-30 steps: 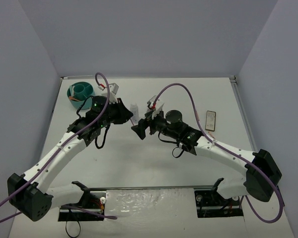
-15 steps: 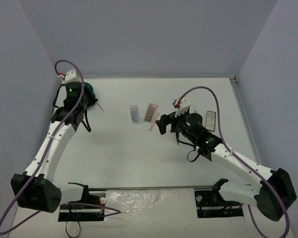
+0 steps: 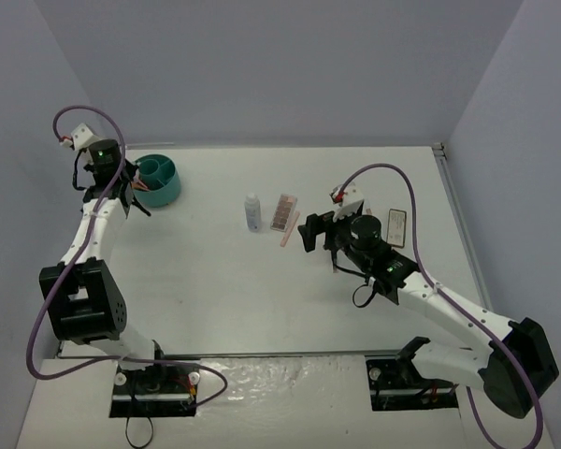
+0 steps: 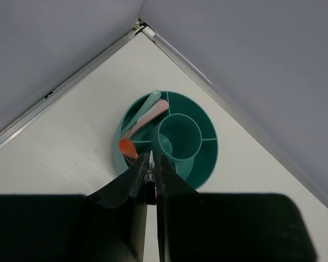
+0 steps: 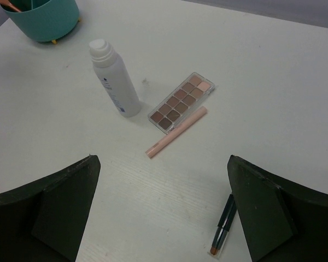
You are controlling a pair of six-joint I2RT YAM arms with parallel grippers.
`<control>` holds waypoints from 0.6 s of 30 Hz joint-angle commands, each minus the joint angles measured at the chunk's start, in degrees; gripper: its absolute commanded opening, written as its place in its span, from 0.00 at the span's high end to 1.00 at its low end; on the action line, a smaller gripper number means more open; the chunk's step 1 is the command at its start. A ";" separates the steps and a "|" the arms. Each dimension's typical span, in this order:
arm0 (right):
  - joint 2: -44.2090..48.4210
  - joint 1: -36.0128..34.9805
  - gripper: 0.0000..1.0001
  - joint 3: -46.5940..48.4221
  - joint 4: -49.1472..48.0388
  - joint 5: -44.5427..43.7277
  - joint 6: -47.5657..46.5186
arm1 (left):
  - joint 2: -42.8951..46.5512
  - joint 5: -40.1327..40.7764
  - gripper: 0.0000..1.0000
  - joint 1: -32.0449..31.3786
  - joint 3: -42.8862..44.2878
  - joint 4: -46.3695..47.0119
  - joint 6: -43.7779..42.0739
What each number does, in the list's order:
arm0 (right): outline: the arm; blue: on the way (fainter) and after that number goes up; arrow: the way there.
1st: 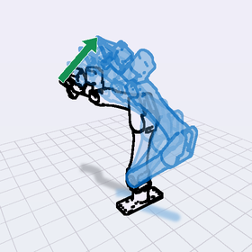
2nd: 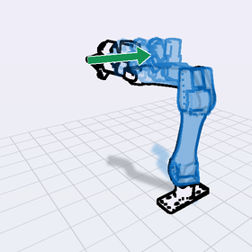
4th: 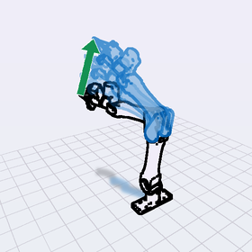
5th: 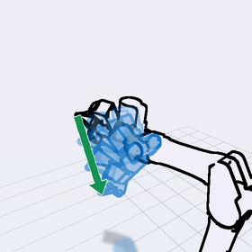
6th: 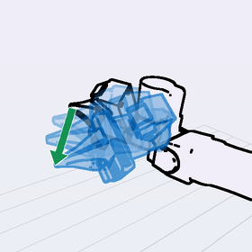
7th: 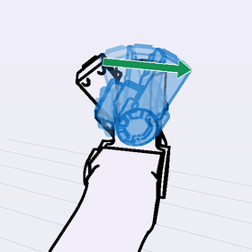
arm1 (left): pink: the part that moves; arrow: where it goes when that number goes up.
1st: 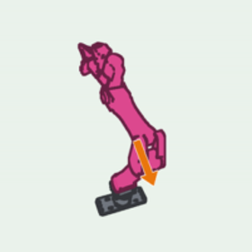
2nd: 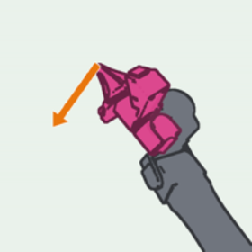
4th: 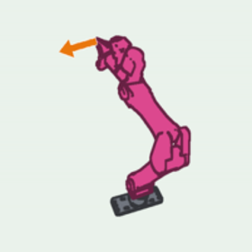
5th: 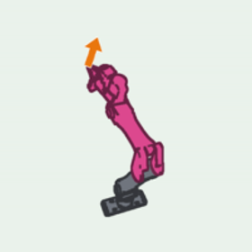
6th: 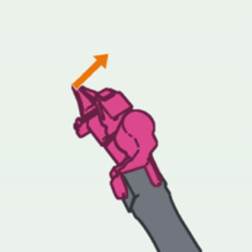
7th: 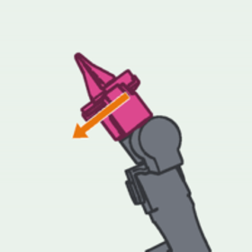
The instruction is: Organize the makeup
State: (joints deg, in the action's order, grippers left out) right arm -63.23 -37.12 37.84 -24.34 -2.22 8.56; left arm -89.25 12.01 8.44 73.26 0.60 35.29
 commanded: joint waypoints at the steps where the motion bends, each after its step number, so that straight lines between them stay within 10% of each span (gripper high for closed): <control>1: -0.02 0.68 0.00 0.22 -3.98 -1.62 0.08 | -4.29 0.66 1.00 1.28 5.47 10.30 3.24; 15: -2.24 1.52 0.00 0.83 -3.25 -2.17 -0.21 | -13.99 -0.78 1.00 2.11 9.21 12.60 9.07; 18: -2.24 1.59 0.00 0.83 -3.34 -2.08 -0.30 | -13.73 -0.71 0.80 2.19 8.34 12.30 9.00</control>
State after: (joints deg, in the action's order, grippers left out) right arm -65.50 -35.97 37.54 -24.21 -3.03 8.54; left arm -105.12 10.93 10.12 79.09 8.08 42.77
